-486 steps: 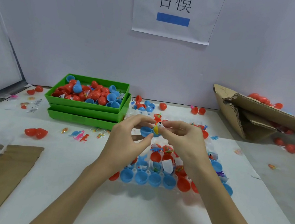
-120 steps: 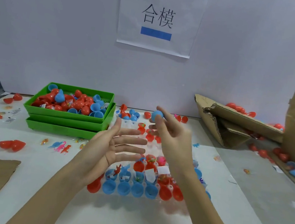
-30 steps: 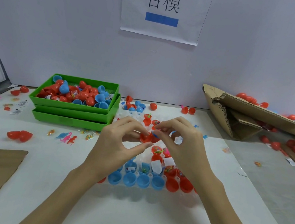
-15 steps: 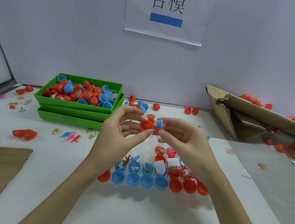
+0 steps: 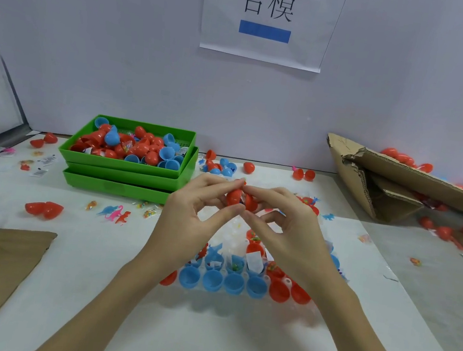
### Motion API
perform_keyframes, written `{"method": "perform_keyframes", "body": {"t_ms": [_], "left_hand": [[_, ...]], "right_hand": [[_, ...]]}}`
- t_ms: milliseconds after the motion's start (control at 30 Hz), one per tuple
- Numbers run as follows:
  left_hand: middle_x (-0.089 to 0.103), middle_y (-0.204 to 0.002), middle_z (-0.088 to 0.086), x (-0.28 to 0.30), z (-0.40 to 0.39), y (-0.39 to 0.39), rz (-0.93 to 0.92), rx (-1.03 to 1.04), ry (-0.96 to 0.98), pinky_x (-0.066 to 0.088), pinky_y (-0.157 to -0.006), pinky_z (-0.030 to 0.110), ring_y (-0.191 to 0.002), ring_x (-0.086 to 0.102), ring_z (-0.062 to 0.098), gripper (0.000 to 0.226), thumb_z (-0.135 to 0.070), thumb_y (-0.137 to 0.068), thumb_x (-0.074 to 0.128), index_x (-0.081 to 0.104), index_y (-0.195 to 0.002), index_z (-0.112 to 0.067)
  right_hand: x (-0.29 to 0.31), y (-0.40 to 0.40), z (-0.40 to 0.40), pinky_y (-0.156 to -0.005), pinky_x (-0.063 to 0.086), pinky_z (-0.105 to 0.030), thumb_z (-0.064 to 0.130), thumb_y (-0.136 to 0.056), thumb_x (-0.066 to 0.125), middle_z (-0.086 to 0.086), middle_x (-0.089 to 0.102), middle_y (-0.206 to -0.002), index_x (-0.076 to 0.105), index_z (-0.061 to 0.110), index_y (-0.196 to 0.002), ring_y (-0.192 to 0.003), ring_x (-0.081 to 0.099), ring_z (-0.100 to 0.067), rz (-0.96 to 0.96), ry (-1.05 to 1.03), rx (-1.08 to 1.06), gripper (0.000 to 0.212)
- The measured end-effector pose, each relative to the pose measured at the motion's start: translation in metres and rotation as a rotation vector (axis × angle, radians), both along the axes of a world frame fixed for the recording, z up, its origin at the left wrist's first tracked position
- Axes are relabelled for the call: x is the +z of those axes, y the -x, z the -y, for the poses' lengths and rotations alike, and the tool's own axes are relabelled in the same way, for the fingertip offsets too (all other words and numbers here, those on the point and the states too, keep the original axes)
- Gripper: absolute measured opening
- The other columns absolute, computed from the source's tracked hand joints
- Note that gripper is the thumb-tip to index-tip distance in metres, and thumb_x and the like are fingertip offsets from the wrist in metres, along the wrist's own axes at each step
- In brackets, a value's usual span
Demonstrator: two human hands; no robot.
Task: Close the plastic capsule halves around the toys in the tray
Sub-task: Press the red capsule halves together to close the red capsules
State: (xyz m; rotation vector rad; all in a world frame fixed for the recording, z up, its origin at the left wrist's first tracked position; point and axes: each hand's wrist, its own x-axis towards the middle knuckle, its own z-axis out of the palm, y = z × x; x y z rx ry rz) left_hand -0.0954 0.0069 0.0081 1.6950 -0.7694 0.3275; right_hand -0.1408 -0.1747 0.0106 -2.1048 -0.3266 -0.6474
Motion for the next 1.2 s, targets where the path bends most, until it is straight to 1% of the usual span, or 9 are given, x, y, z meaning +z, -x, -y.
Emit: {"method": "perform_keyframes", "body": {"t_ms": [167, 300, 433, 533, 667, 800, 900, 1033, 1200], "left_hand": [[0.067, -0.124, -0.006, -0.001, 0.003, 0.001, -0.010, -0.048, 0.016, 0.053, -0.098, 0.017, -0.119, 0.065, 0.012, 0.042, -0.023, -0.094, 0.067, 0.065, -0.137, -0.024], [0.076, -0.107, -0.012, 0.002, 0.002, 0.002, -0.104, -0.067, 0.123, 0.055, -0.088, 0.014, -0.105, 0.073, 0.012, 0.032, -0.015, -0.092, 0.076, 0.071, -0.120, -0.030], [0.075, -0.107, -0.013, 0.002, 0.000, 0.000, -0.126, -0.096, 0.099, 0.058, -0.086, 0.018, -0.104, 0.073, 0.013, 0.027, -0.012, -0.094, 0.074, 0.069, -0.115, -0.029], [0.072, -0.110, -0.011, 0.000, -0.002, -0.001, -0.090, -0.100, 0.046, 0.058, -0.087, 0.021, -0.103, 0.073, 0.019, 0.028, -0.010, -0.097, 0.071, 0.064, -0.114, -0.031], [0.071, -0.107, -0.009, 0.000, -0.006, -0.002, -0.028, -0.081, 0.032, 0.059, -0.083, 0.022, -0.095, 0.075, 0.022, 0.027, -0.010, -0.097, 0.071, 0.060, -0.113, -0.029], [0.073, -0.101, -0.003, 0.002, -0.006, -0.001, -0.040, -0.104, 0.102, 0.060, -0.078, 0.025, -0.087, 0.076, 0.023, 0.021, -0.009, -0.096, 0.069, 0.061, -0.113, -0.018], [0.074, -0.098, -0.001, 0.002, -0.005, 0.001, -0.073, -0.124, 0.141, 0.060, -0.078, 0.024, -0.086, 0.077, 0.021, 0.017, -0.003, -0.096, 0.071, 0.062, -0.108, -0.013], [0.074, -0.097, -0.003, 0.005, -0.006, 0.002, -0.131, -0.123, 0.152, 0.059, -0.077, 0.019, -0.088, 0.076, 0.015, 0.018, -0.003, -0.093, 0.074, 0.064, -0.106, -0.011], [0.077, -0.096, 0.001, 0.007, -0.008, 0.000, -0.191, -0.169, 0.109, 0.058, -0.078, 0.019, -0.091, 0.076, 0.018, 0.010, -0.004, -0.094, 0.072, 0.071, -0.102, -0.009]], "right_hand": [[0.002, 0.001, -0.003, -0.084, 0.055, -0.014, 0.025, -0.093, 0.067, 0.006, 0.061, -0.110, 0.063, 0.024, -0.137, -0.097, 0.061, -0.008, 0.075, 0.106, -0.070, 0.044], [0.007, 0.003, -0.007, -0.080, 0.053, -0.011, 0.035, -0.088, 0.066, 0.009, 0.064, -0.108, 0.067, 0.017, -0.124, -0.094, 0.063, -0.003, 0.121, 0.075, -0.093, 0.041], [0.006, 0.002, -0.007, -0.081, 0.051, -0.008, 0.022, -0.089, 0.073, 0.004, 0.064, -0.110, 0.070, 0.015, -0.123, -0.091, 0.063, -0.002, 0.181, 0.117, -0.101, 0.034], [0.004, 0.002, -0.009, -0.083, 0.050, -0.007, 0.015, -0.089, 0.076, 0.003, 0.065, -0.110, 0.066, 0.017, -0.128, -0.091, 0.063, 0.000, 0.177, 0.125, -0.092, 0.041], [0.005, 0.002, -0.013, -0.081, 0.058, -0.018, 0.016, -0.086, 0.081, 0.009, 0.067, -0.104, 0.052, 0.016, -0.120, -0.096, 0.068, -0.009, 0.096, -0.096, -0.020, 0.045], [0.007, 0.005, -0.015, -0.079, 0.060, -0.026, 0.015, -0.090, 0.076, 0.006, 0.069, -0.101, 0.054, 0.016, -0.116, -0.095, 0.070, -0.018, 0.027, -0.295, 0.083, 0.034], [0.006, 0.006, -0.016, -0.076, 0.062, -0.031, 0.012, -0.094, 0.072, 0.005, 0.071, -0.100, 0.057, 0.015, -0.116, -0.094, 0.071, -0.020, -0.018, -0.332, 0.137, 0.027], [0.007, 0.006, -0.014, -0.071, 0.060, -0.027, 0.012, -0.096, 0.070, 0.006, 0.072, -0.096, 0.056, 0.014, -0.117, -0.090, 0.071, -0.018, -0.043, -0.329, 0.173, 0.025], [0.006, 0.005, -0.008, -0.075, 0.062, -0.042, 0.010, -0.095, 0.070, -0.003, 0.070, -0.095, 0.040, 0.009, -0.107, -0.090, 0.072, -0.021, -0.072, -0.291, 0.147, 0.033]]}}
